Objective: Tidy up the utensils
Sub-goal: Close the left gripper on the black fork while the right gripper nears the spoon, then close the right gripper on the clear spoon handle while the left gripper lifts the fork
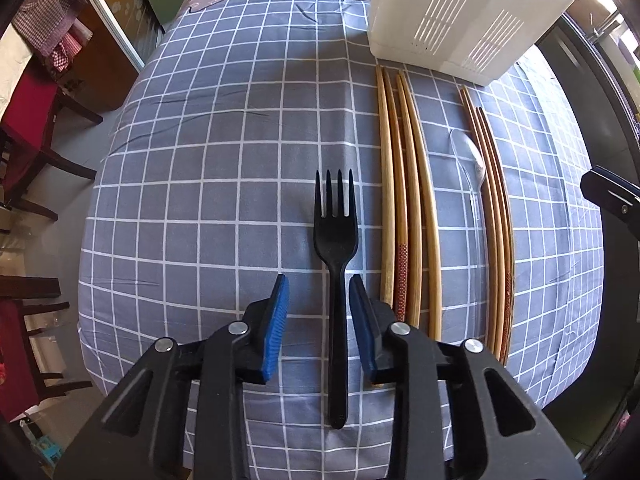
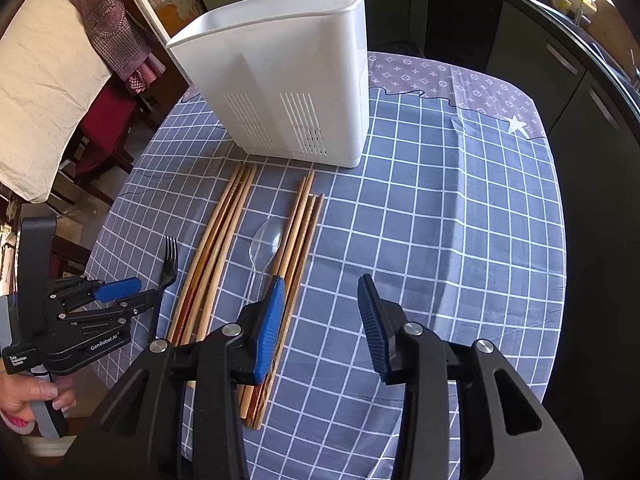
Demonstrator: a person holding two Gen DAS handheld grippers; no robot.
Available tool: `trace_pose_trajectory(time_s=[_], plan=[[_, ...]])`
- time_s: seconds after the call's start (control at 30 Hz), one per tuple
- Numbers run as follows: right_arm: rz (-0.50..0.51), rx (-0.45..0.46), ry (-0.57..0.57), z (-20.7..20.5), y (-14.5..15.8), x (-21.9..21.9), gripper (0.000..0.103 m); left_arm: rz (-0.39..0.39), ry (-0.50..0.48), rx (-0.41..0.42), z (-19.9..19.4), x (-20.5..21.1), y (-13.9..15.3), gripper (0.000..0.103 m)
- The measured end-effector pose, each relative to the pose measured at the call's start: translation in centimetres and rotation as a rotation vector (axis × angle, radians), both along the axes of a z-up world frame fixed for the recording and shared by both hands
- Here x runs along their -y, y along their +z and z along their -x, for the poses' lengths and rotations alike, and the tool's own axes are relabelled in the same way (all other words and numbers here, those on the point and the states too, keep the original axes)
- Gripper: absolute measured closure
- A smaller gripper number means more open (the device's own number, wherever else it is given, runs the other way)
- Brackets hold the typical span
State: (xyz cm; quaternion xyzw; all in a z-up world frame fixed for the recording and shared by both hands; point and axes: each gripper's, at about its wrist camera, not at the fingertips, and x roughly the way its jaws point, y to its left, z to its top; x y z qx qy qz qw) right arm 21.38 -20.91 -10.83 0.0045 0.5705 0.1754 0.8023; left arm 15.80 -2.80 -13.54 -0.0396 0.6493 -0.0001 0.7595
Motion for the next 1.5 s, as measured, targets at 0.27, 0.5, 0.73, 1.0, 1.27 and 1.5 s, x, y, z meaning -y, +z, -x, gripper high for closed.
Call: trace_pose_trajectory(time_s=[0.27,0.5,0.73,1.0,1.27,1.5], plan=[[0.007,-0.008,0.020,-0.2,0.0,-0.8,0.065,0.021,0.001,-0.021,0.1,1.8,-2.2,0.088],[-0.018,-0.056,0.049,-0.3,-0.4,-2.5,0.073,0.037,-0.010,-0.014,-0.6,1.9,-2.1,0.094],[-0.018,-0.154,0.084,-1.0,-3.1,-5.8,0.081,-0.031,-0.011,0.085,-1.5,-1.1,-0.1,0.094],[0.050,-0.214,0.073,-2.0,-5.6,-7.9,0.081,-0.048,-0.048,0.218,-1.8,-2.6,2.9,0.094],[0.091,-0.242,0.062,-2.4,-6.5,-9.1,0.081,-0.034,-0.066,0.270,-1.0,-2.5,4.5,0.094],[0.151,-0.214,0.044,-2.8,-6.8,-11.0,0.085,-0.024,-0.083,0.281,-0.4,-2.5,4.9,0.094]])
